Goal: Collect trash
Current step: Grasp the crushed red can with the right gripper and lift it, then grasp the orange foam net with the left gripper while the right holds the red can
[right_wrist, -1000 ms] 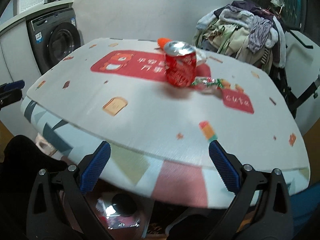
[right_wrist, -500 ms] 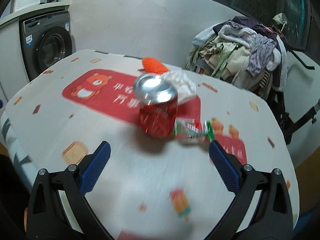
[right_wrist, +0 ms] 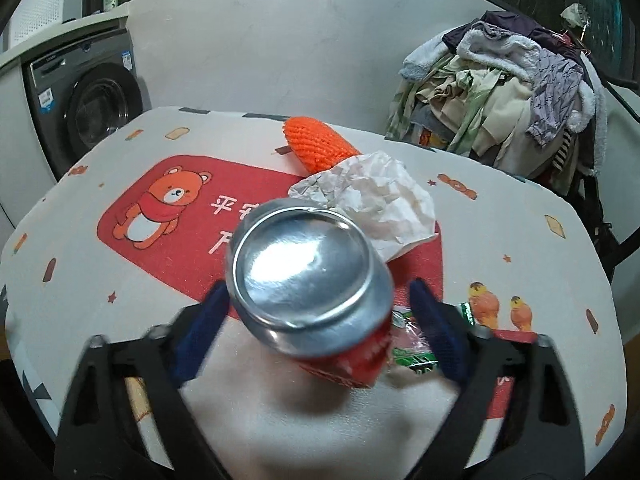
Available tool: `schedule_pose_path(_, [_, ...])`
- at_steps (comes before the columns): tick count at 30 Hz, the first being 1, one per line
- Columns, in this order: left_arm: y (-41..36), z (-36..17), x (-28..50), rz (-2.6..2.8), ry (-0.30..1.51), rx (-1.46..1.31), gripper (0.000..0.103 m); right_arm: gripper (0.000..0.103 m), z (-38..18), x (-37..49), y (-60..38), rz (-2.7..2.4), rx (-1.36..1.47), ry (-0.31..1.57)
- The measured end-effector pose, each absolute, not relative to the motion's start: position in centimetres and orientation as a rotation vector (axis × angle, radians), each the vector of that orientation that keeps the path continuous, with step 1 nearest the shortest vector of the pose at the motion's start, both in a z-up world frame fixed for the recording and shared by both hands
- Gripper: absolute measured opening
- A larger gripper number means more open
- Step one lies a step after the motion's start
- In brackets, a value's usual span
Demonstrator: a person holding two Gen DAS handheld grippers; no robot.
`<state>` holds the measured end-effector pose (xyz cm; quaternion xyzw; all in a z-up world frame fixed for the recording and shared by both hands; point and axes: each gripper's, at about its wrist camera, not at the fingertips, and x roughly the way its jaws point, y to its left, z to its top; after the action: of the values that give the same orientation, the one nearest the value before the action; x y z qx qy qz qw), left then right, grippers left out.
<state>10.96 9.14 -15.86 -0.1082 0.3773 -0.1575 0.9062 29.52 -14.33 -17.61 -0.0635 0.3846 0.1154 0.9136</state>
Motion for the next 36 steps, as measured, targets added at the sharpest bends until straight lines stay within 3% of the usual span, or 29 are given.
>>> schedule_pose_path(1, [9.2, -16.0, 11.1, -0.326, 0.782, -0.232, 0.097, 0.047, -17.7, 29.5, -14.1, 0.239, -0.136, 0.796])
schedule_pose_path(2, [9.3, -16.1, 11.2, -0.328, 0.788, -0.245, 0.097, 0.032, -17.8, 29.4, -14.0, 0.236, -0.141, 0.800])
schedule_pose_path(3, [9.5, -16.3, 11.5, -0.330, 0.794, -0.261, 0.097, 0.024, -17.7, 29.3, -13.9, 0.236, -0.146, 0.803])
schedule_pose_path(6, [9.7, -16.2, 12.5, -0.333, 0.810, -0.298, 0.097, 0.017, -16.6, 28.2, -14.4, 0.248, -0.125, 0.754])
schedule_pose_path(13, [8.5, -13.5, 18.5, -0.395, 0.826, -0.416, 0.097, 0.015, -12.8, 26.2, -17.1, 0.220, -0.062, 0.638])
schedule_pose_path(20, [3.1, -12.3, 30.9, -0.493, 0.859, -0.588, 0.096, 0.014, -11.3, 25.3, -21.0, 0.151, 0.011, 0.582])
schedule_pose_path(24, [0.1, -14.1, 39.0, -0.446, 0.931, -0.664, 0.079, 0.014, -11.4, 24.6, -23.0, 0.115, 0.053, 0.572])
schedule_pose_path(25, [-0.5, -14.6, 40.6, -0.419, 0.947, -0.661, 0.071, 0.014, -11.4, 24.4, -23.5, 0.107, 0.070, 0.569])
schedule_pose_path(27, [-2.2, -15.7, 43.8, -0.350, 0.968, -0.598, 0.065, 0.014, -11.5, 23.9, -24.4, 0.091, 0.095, 0.565])
schedule_pose_path(36, [-7.2, -20.5, 49.8, -0.226, 1.037, -0.518, 0.063, 0.014, -12.5, 21.6, -25.9, 0.075, 0.109, 0.578])
